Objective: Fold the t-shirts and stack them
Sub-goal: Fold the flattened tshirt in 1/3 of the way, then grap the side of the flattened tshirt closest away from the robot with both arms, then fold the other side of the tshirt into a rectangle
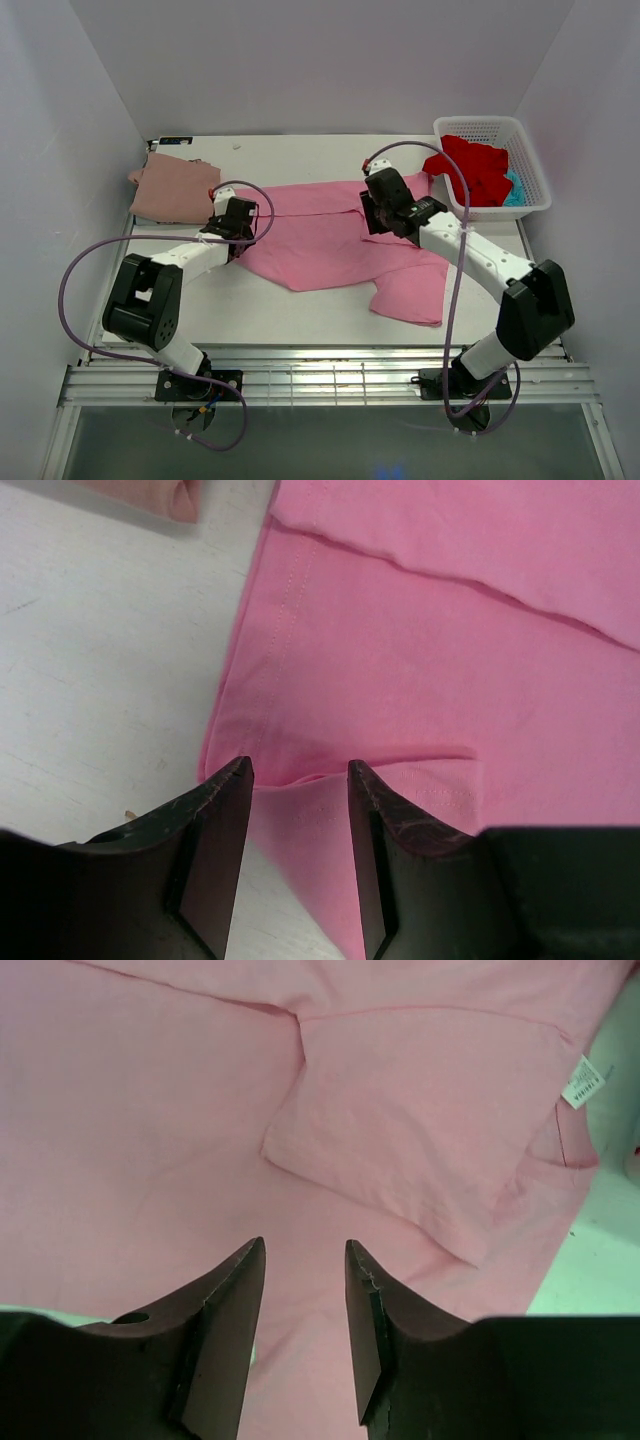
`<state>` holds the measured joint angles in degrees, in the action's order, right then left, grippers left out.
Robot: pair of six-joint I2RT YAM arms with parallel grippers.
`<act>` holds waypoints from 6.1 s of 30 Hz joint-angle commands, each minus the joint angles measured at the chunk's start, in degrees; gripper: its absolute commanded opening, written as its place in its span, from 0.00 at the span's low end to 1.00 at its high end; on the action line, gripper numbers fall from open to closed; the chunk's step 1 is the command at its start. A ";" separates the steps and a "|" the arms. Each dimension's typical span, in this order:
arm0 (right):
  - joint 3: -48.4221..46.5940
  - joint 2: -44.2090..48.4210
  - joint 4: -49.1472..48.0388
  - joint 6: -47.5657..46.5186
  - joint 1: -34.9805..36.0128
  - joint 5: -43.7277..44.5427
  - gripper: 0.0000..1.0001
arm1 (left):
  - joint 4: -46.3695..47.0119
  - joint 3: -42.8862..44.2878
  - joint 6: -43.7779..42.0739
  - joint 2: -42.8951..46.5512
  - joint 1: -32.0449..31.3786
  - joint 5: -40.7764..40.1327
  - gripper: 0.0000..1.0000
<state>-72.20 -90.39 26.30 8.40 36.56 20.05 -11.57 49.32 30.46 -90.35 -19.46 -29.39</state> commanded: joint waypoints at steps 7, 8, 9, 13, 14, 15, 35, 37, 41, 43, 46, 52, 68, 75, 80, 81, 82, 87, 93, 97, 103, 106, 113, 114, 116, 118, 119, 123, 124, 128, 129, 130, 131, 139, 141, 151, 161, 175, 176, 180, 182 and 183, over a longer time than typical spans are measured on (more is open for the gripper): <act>12.08 8.65 0.68 3.72 0.09 3.85 0.44 | 3.92 -1.07 -1.71 -0.27 -1.62 5.04 0.51; 12.52 8.74 0.94 4.16 0.09 4.03 0.45 | 4.54 -1.50 -1.98 0.08 -1.98 5.65 0.51; 13.40 8.91 1.03 4.51 0.09 4.03 0.44 | 5.93 -1.68 -2.24 0.34 -2.42 5.83 0.51; 16.04 10.75 1.21 5.92 0.09 3.50 0.45 | 7.97 -0.90 -3.65 -1.05 -5.05 6.27 0.51; 16.56 11.11 1.20 6.18 0.09 3.24 0.45 | 8.23 -0.20 -4.26 -1.50 -5.67 5.92 0.51; 17.09 11.55 1.12 6.53 0.18 3.15 0.44 | 8.49 0.25 -4.53 -2.11 -6.28 5.31 0.51; 23.95 17.96 3.48 8.91 0.10 3.94 0.42 | 7.35 3.41 -6.29 -5.28 -9.80 -5.68 0.49; 25.00 19.11 3.66 9.26 0.09 4.46 0.37 | 7.35 3.85 -6.46 -6.07 -9.80 -5.59 0.49; 26.15 21.30 7.00 11.45 0.09 7.44 0.24 | 7.35 4.29 -6.11 -6.86 -9.80 -4.72 0.47; 25.71 22.01 11.73 13.82 0.09 8.77 0.14 | 7.35 4.47 -6.02 -7.12 -9.80 -4.63 0.47; 24.83 22.62 17.79 17.07 0.10 7.82 0.11 | 7.27 4.56 -5.94 -7.56 -9.80 -4.45 0.46; 27.03 26.84 22.11 21.99 0.27 7.63 0.40 | 7.18 4.56 -5.15 -8.00 -9.80 -3.49 0.45; 27.20 28.16 28.45 26.22 0.27 4.73 0.45 | 7.27 5.96 -5.32 -10.90 -9.89 -2.69 0.41; 27.29 28.25 28.54 26.49 0.36 4.12 0.46 | 6.92 6.40 -5.32 -11.96 -9.89 -3.04 0.29; 27.29 27.46 29.33 27.62 0.36 4.73 0.46 | 6.39 6.49 -5.32 -11.78 -9.89 -3.66 0.13; 27.38 27.11 29.76 27.98 0.36 4.82 0.46 | 6.30 6.49 -5.23 -11.70 -9.89 -3.75 0.07; 27.38 26.93 30.03 28.33 0.36 4.82 0.46 | 6.13 6.40 -5.06 -11.17 -9.89 -3.92 0.06; 27.91 26.32 31.96 30.79 0.36 5.26 0.46 | 5.51 5.61 -4.44 -8.54 -9.89 -4.28 0.05; 27.73 26.05 34.94 33.42 0.36 6.75 0.45 | 5.25 4.56 -5.32 -4.85 -9.89 -5.06 0.04; 28.61 26.75 35.75 34.48 0.36 7.02 0.46 | 5.33 3.42 -4.97 -1.86 -9.89 -5.51 0.05; 30.28 25.44 36.54 35.80 0.36 6.67 0.47 | 4.54 4.12 -4.44 -1.76 -9.98 -4.45 0.05; 31.07 25.53 36.19 36.07 0.36 6.05 0.48 | 4.54 3.42 -4.09 -1.50 -9.89 -4.28 0.04; 32.12 22.55 34.17 35.89 0.36 5.61 0.49 | 4.54 1.31 -3.56 1.39 -9.89 -4.10 0.05; 32.21 22.28 33.21 35.98 0.36 5.78 0.48 | 4.63 0.96 -3.65 1.84 -9.89 -4.10 0.05; 31.78 21.66 33.02 36.07 0.36 5.96 0.47 | 4.89 0.25 -3.83 2.72 -9.89 -4.27 0.05; 31.34 21.83 32.15 35.98 0.36 5.70 0.47 | 4.98 0.08 -3.83 2.89 -9.89 -4.10 0.04; 31.16 21.92 31.79 35.81 0.36 5.52 0.47 | 5.07 0.07 -3.83 2.72 -9.89 -4.01 0.05; 31.25 20.79 29.60 35.45 0.36 5.34 0.47 | 5.07 -0.19 -3.56 2.63 -9.89 -3.92 0.05; 31.33 19.56 29.33 35.54 0.36 5.43 0.47 | 5.07 -0.28 -3.65 2.63 -9.89 -4.10 0.04; 32.38 17.01 26.44 35.19 0.45 4.65 0.46 | 4.98 -0.37 -3.83 3.25 -9.89 -4.63 0.05; 32.65 16.57 25.82 35.02 0.36 4.30 0.46 | 4.98 -0.54 -3.74 3.42 -9.89 -4.54 0.05; 32.83 15.69 25.38 35.10 0.36 4.29 0.46 | 4.89 -0.63 -3.83 3.77 -9.89 -4.54 0.05; 33.26 15.25 25.03 35.10 0.36 4.38 0.46 | 4.89 -0.63 -3.74 3.95 -9.89 -4.71 0.05; 33.97 14.89 25.20 36.77 0.36 6.22 0.44 | 4.72 -0.98 -3.83 4.74 -9.89 -5.15 0.05; 34.15 14.72 25.20 37.12 0.36 6.57 0.44 | 4.63 -0.89 -3.83 4.83 -9.89 -5.15 0.05; 36.17 12.78 22.56 38.27 0.36 8.25 0.08 | 3.93 -1.16 -3.57 5.62 -9.89 -6.29 0.05; 25.28 18.67 29.32 36.07 1.06 11.84 0.08 | -1.61 0.16 1.18 11.15 -9.80 -12.00 0.02; 10.69 4.88 24.94 25.97 -3.94 23.97 0.08 | -0.82 -0.45 3.73 9.49 -7.79 -17.02 0.02; 8.68 4.18 23.80 24.05 -4.56 24.41 0.08 | -0.73 -0.28 3.73 8.96 -7.70 -17.19 0.02; 3.14 -0.30 21.17 19.30 -7.46 26.44 0.08 | 0.06 0.34 3.56 7.20 -6.99 -17.90 0.01; 0.85 -1.71 20.02 17.36 -8.87 26.79 0.08 | 0.23 0.60 3.47 6.42 -6.38 -18.16 0.01; -1.51 -3.29 19.06 15.52 -9.31 26.97 0.08 | 0.32 0.60 3.64 6.24 -6.20 -18.25 0.01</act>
<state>-68.29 -91.55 49.12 29.36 28.64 43.00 -12.43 48.51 33.54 -84.07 -26.39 -45.69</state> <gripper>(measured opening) 0.078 0.068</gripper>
